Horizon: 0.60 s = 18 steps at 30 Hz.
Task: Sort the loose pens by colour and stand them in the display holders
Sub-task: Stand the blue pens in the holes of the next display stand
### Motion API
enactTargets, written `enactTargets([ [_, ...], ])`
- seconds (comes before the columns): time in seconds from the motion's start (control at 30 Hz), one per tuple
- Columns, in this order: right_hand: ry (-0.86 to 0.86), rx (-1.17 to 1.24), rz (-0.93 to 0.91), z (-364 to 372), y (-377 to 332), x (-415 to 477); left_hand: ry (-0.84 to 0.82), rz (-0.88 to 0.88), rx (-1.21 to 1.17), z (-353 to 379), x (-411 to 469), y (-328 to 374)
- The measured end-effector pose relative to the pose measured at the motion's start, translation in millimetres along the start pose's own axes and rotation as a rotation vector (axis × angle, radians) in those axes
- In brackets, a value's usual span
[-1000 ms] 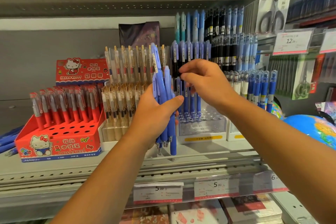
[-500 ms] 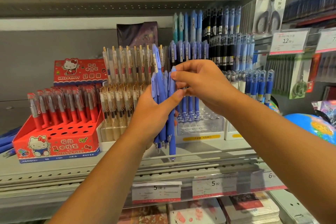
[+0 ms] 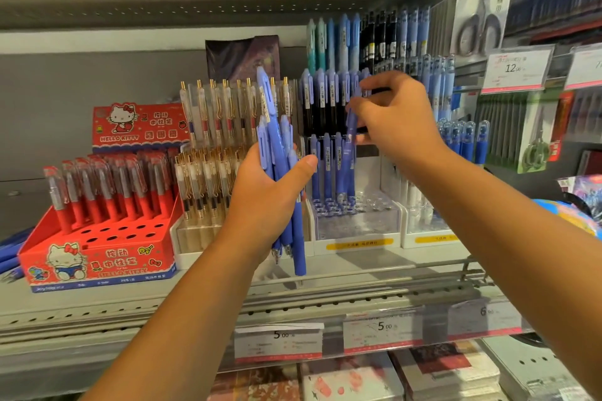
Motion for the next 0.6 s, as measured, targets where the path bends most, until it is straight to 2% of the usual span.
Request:
enactTargets([
  [0.1,0.078,-0.371,-0.214,-5.5,-9.8,1.8,0.005,0.011,-0.003,0.4,0.0,1.5],
  [0.2,0.083,-0.567,-0.316,1.9,-7.6,3.6,0.013,0.008,0.006,-0.3,0.1,0.5],
  [0.43,0.09,-0.726,-0.31,11.1,6.6,6.2,0.011,0.004,0.025,-0.6,-0.1,-0.2],
  [0.6,0.002,-0.959,-0.234,23.0,18.2,11.1,0.009,0.002,0.023,-0.1,-0.3,0.0],
])
Point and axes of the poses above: each hand's wrist, its own x-axis towards the middle knuckle, its own z-axis out of the palm, y = z × x, the point moved 9 cm from there along x, towards the middle knuckle, and after that the axes turned 4 degrees about z, right-handed, at the moved point
